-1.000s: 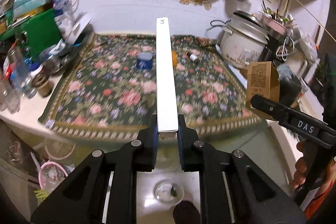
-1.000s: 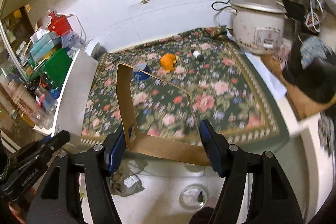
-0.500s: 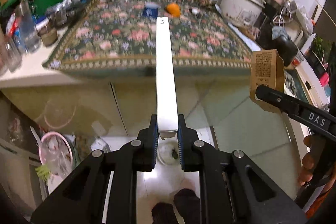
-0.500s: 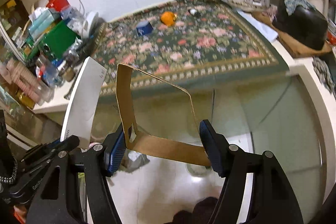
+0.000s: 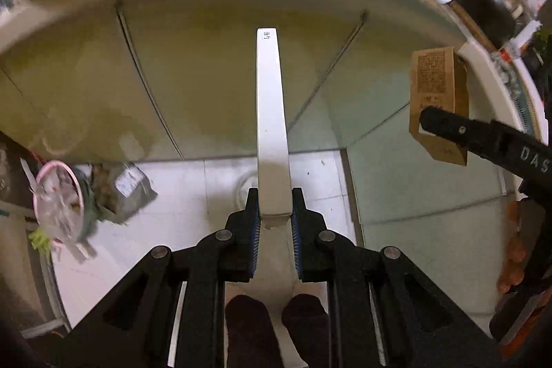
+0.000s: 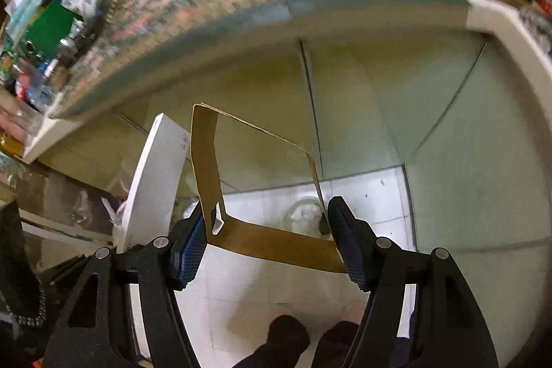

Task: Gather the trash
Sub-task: 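Carry the white strip and cardboard sleeve down over the floor bin, then open both tools to drop the strip and sleeve into the bin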

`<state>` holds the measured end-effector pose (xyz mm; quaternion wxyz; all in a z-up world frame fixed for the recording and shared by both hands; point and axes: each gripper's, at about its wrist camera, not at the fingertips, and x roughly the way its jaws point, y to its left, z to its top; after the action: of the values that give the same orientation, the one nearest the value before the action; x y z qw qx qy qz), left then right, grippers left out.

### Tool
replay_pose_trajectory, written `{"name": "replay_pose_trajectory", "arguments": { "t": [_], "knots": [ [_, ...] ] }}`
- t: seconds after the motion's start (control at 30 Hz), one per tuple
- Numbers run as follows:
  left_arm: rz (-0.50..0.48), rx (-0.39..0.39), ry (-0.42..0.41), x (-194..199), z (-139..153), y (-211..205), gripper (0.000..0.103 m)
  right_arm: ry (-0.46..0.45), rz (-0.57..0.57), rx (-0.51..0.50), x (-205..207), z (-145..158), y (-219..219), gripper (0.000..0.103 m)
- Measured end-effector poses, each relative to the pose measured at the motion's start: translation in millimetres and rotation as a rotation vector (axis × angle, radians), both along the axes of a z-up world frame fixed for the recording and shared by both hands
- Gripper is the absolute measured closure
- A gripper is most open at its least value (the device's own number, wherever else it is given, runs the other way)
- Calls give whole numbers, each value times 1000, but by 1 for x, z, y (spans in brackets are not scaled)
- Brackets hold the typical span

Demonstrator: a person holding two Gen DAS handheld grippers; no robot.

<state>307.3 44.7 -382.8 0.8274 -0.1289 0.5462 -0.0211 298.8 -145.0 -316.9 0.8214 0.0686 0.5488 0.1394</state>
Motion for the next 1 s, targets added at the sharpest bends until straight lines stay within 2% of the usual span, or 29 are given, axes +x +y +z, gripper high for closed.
{"name": "replay_pose_trajectory", "arguments": {
  "t": [0.13, 0.23, 0.43, 0.63, 0.77, 0.83, 0.93, 1.0],
  "knots": [
    [37, -21, 49, 11, -74, -11, 88, 27, 17, -9, 13, -58, -8, 39],
    [47, -32, 72, 19, -117, -17, 88, 41, 30, -18, 19, -101, -10, 39],
    [39, -59, 135, 29, -217, -24, 88, 117, 30, -18, 31, -206, -11, 39],
    [32, -72, 179, 38, -310, -28, 88, 184, 61, -22, 39, -280, 4, 38],
    [30, -96, 198, 47, -354, -30, 88, 203, 91, -10, 41, -318, 16, 37],
    [27, -79, 194, 49, -366, -31, 87, 197, 113, -14, 39, -330, 23, 35],
    [34, -58, 205, 53, -379, -32, 75, 217, 132, -5, 43, -342, 28, 34],
    [47, -67, 207, 52, -383, -28, 75, 242, 131, 13, 48, -349, 25, 34]
  ]
}}
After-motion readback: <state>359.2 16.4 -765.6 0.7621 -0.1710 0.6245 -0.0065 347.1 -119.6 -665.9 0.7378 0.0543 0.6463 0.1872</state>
